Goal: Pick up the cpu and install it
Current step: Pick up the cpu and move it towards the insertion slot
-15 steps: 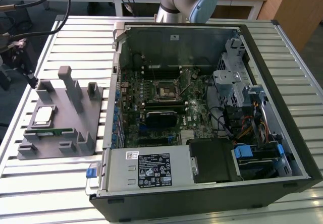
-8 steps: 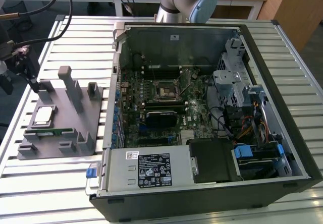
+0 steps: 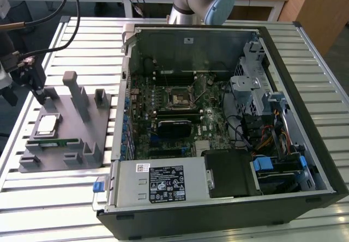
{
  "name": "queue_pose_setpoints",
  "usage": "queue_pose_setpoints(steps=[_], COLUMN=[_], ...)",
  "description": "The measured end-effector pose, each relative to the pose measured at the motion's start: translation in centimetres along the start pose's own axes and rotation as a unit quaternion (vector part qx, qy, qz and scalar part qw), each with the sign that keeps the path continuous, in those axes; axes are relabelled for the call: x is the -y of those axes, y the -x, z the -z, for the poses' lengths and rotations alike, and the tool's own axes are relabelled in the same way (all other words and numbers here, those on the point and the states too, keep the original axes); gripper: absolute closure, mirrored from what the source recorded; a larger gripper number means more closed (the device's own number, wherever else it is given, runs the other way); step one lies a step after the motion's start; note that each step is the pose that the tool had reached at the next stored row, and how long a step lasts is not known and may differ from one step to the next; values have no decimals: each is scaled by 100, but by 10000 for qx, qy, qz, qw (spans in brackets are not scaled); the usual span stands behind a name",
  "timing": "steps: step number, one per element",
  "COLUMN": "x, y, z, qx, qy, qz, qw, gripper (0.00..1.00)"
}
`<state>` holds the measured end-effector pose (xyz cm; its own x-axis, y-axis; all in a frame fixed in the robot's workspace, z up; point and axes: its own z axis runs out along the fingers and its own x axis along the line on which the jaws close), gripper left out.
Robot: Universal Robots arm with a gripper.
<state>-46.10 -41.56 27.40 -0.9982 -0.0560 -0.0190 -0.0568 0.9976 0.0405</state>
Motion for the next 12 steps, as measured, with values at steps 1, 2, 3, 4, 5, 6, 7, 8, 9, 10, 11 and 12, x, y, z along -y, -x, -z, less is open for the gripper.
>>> queue_pose_setpoints(steps=[1,2,3,4,5,6,7,8,9,10,11,12], x=[0,1,1,1,2,2,2,2,3,3,4,4], y=[0,-1,-1,-1,-1,-1,-1,-1,-1,-2,-2,-2], z=[-10,-19,-25,-31,-38,-45,-54,-61,-71,-80,-91,-103], qx=[0,1,1,0,0,0,0,0,1,1,0,0], qy=[0,0,0,0,0,0,0,0,0,0,0,0], qz=[-1,-2,-3,-4,-4,-4,-4,-4,-4,-4,-4,-4], qw=[10000,10000,10000,10000,10000,10000,10000,10000,10000,10000,10000,10000], gripper=[30,30,30,30,30,30,30,30,30,30,30,30])
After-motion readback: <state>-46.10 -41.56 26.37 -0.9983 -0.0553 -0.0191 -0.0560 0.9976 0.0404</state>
